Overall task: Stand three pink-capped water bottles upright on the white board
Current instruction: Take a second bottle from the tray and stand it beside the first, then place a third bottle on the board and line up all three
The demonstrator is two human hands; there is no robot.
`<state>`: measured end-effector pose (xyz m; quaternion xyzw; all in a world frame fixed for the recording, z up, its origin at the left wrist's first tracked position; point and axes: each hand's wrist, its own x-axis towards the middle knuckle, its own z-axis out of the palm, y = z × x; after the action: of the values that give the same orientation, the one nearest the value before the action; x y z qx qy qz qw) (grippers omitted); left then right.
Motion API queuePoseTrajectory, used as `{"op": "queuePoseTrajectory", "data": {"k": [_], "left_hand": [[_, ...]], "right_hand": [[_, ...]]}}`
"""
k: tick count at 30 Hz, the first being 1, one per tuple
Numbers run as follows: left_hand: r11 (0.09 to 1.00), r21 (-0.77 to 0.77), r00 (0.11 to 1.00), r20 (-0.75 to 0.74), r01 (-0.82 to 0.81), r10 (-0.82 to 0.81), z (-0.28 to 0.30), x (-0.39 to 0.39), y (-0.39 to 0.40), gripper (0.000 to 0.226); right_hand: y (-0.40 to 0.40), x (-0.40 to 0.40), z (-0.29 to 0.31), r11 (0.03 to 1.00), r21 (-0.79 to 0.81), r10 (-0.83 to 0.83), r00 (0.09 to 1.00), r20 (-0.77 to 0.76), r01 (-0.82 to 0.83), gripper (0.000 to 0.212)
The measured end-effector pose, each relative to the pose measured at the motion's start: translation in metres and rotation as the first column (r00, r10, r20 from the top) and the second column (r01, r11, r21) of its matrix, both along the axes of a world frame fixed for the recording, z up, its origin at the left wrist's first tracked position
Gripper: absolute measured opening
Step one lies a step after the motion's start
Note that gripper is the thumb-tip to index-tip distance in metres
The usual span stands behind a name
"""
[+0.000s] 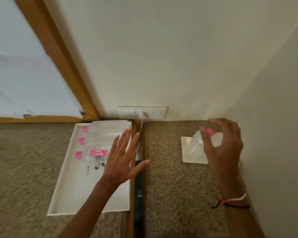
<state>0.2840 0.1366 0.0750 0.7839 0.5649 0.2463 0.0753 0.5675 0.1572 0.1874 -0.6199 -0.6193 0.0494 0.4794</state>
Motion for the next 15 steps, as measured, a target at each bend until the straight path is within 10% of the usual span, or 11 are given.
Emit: {"op": "queuePoseTrajectory", "data": {"k": [10, 15], "left_hand": [[0.956, -0.064, 0.956, -0.078, -0.288, 0.283, -0.02, -0.201, -0.089, 0.094], [0.916, -0.206, 0.938, -0.103, -0.346, 0.331, -0.058, -0.264, -0.117, 0.092]], "right_hand": [[-0.048, -0.261, -0.072, 0.74, -0.322, 0.63, 0.776, 0.026, -0.59, 0.028], [-0.027, -0.352, -0.128, 0.751, -0.476, 0.658, 0.574, 0.487, -0.457, 0.048]]}}
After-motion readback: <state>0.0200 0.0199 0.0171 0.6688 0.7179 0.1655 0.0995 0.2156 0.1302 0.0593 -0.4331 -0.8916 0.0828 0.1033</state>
